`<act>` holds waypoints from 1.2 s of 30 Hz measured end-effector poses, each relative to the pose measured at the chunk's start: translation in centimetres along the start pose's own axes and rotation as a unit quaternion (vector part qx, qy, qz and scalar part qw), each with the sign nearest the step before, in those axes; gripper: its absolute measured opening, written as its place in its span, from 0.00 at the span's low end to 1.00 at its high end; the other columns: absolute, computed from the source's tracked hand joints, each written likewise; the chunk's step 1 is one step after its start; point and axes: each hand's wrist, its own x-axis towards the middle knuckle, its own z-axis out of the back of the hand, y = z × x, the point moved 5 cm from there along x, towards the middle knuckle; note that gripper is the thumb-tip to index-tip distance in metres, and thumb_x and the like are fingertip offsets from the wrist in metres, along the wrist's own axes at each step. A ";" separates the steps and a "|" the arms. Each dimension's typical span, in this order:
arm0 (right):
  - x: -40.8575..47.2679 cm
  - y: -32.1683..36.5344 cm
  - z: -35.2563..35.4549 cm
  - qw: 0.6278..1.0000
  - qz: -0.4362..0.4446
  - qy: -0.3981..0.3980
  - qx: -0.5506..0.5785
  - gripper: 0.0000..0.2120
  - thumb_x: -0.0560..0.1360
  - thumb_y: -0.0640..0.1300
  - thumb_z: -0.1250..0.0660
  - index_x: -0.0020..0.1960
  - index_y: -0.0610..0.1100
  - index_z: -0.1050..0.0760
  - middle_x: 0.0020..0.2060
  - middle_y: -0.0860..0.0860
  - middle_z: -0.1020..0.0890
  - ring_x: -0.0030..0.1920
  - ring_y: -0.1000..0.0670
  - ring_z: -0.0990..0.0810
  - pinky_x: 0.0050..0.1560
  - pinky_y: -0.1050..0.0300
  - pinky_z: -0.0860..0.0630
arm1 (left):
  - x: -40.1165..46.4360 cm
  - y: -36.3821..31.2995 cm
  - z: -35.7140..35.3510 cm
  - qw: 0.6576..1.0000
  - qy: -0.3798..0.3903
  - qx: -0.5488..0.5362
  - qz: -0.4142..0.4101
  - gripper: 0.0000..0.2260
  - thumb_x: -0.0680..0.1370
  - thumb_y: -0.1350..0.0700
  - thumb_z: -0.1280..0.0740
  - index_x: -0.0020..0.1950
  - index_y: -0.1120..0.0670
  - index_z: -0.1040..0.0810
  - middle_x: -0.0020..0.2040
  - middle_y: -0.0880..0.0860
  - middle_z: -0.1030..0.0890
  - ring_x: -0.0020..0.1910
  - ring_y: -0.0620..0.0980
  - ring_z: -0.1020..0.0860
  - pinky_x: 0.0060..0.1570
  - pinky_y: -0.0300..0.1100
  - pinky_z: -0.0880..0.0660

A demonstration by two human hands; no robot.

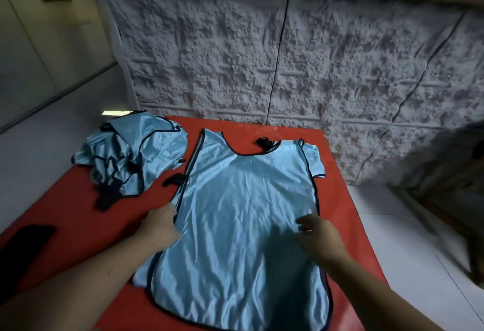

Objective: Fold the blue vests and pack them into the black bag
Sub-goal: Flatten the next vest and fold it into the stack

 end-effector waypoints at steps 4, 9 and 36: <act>-3.1 -1.1 1.3 0.994 -0.071 -0.056 -0.058 0.10 0.73 0.45 0.30 0.53 0.46 0.25 0.44 0.49 0.20 0.39 0.48 0.21 0.35 0.58 0.27 | -2.4 1.6 0.1 0.998 -0.010 -0.003 0.054 0.17 0.70 0.51 0.22 0.46 0.54 0.28 0.47 0.52 0.20 0.45 0.53 0.21 0.41 0.44 0.25; -6.1 -3.4 0.6 0.983 -0.180 -0.023 -0.026 0.30 0.68 0.52 0.24 0.58 0.37 0.34 0.46 0.45 0.19 0.45 0.43 0.18 0.41 0.54 0.24 | -4.4 2.9 -0.2 0.995 0.026 -0.017 0.098 0.17 0.69 0.56 0.22 0.30 0.59 0.29 0.31 0.55 0.25 0.32 0.52 0.23 0.30 0.45 0.30; -8.1 -2.9 0.7 0.941 -0.237 0.067 0.231 0.06 0.69 0.32 0.23 0.44 0.35 0.19 0.37 0.40 0.16 0.35 0.42 0.19 0.35 0.55 0.24 | -5.5 5.0 -0.2 0.969 0.024 -0.213 0.122 0.04 0.78 0.62 0.33 0.47 0.58 0.18 0.42 0.58 0.16 0.42 0.58 0.17 0.41 0.46 0.21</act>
